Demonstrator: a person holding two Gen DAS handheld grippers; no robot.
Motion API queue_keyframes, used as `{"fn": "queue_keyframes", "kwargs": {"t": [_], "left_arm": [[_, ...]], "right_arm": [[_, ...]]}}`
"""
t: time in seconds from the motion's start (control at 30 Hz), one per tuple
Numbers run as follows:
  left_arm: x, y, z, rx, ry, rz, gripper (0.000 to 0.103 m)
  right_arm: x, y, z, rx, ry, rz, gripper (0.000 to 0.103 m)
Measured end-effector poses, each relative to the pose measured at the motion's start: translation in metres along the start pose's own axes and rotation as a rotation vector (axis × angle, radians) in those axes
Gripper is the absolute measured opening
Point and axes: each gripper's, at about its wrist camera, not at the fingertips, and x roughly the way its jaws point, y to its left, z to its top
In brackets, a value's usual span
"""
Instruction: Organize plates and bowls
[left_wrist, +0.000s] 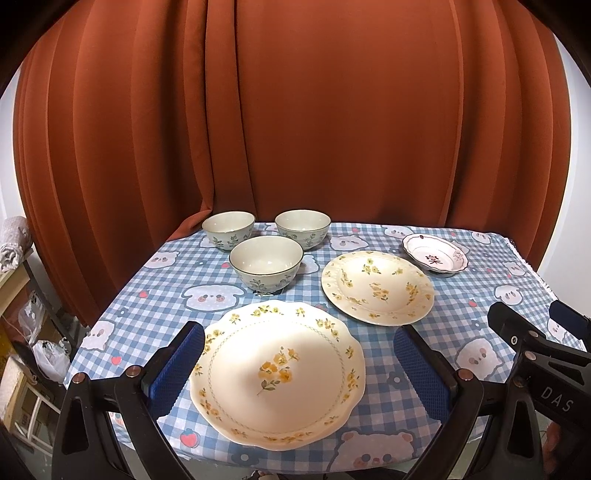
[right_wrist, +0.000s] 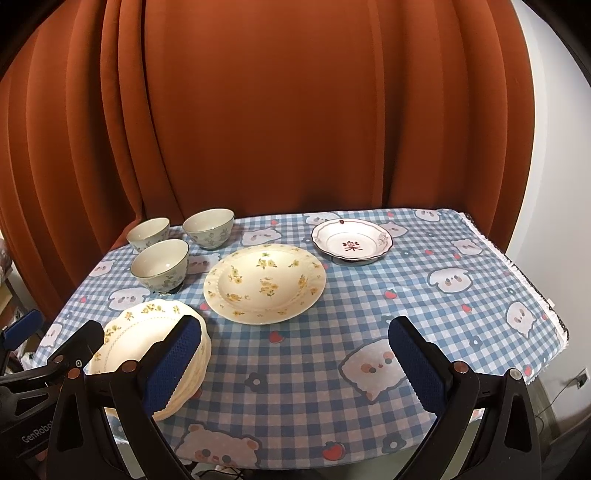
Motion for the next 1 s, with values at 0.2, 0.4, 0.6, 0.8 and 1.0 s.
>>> {"fn": "queue_keyframes", "kwargs": {"t": [0.2, 0.4, 0.6, 0.8, 1.0], "left_arm": [[0.000, 0.001, -0.001, -0.001, 0.001, 0.003, 0.103], [-0.003, 0.000, -0.003, 0.002, 0.001, 0.006, 0.103], [-0.006, -0.002, -0.003, 0.002, 0.001, 0.009, 0.103], [-0.006, -0.002, -0.003, 0.003, 0.001, 0.008, 0.103], [-0.009, 0.000, -0.005, 0.001, -0.001, 0.003, 0.103]], "right_arm": [[-0.002, -0.002, -0.002, 0.003, 0.000, 0.003, 0.103], [-0.003, -0.002, -0.003, 0.004, 0.000, 0.005, 0.103], [-0.003, -0.002, -0.002, 0.002, 0.001, 0.004, 0.103], [-0.005, -0.001, -0.003, 0.003, 0.001, 0.003, 0.103], [-0.009, 0.001, -0.005, 0.003, -0.004, 0.003, 0.103]]}}
